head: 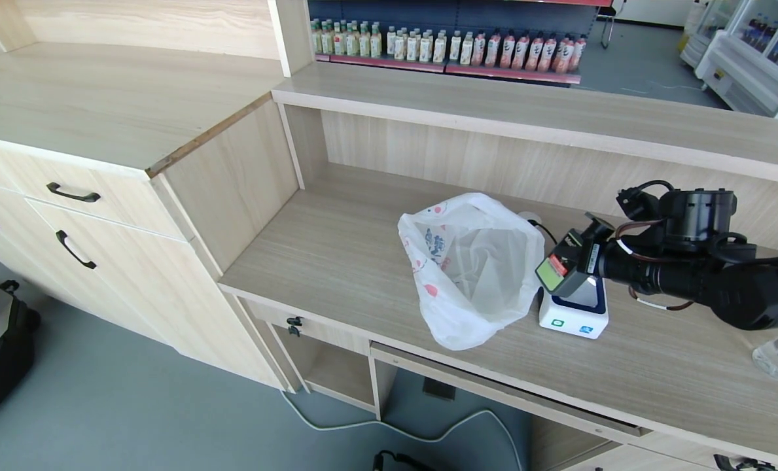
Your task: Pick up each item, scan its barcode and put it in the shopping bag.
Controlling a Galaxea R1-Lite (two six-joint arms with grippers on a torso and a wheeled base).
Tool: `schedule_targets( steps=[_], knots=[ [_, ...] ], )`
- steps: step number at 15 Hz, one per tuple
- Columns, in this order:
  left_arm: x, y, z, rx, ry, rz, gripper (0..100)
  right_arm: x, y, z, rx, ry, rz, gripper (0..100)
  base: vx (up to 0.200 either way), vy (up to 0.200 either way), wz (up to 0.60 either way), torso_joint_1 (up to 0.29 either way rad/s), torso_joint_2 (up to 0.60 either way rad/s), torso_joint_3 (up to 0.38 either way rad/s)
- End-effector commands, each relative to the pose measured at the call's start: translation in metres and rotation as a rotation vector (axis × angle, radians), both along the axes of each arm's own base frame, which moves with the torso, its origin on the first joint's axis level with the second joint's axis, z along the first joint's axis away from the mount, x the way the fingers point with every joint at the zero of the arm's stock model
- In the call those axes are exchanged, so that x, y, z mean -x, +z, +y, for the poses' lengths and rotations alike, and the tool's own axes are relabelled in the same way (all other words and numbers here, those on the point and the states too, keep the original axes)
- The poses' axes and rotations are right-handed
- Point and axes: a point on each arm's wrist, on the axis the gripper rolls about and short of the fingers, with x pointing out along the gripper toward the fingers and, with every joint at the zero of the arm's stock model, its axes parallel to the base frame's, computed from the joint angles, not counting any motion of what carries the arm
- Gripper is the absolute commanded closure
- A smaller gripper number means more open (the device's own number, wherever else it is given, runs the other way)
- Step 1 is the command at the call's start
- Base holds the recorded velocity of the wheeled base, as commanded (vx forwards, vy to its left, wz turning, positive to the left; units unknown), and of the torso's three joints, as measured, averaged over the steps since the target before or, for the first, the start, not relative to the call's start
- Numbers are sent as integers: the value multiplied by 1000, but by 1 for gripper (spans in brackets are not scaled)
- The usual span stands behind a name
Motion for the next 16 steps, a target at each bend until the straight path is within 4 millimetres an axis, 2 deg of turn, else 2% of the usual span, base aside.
schedule_targets(
  steps=[1,16],
  knots=[
    [0,0,0,0,1,-2,0,0,0,0,0,0,0,100,0,0,0,0,0,0],
    [0,0,0,0,1,-2,0,7,5,-8,31,-13,-18,100,0,0,0,0,0,0]
  ],
)
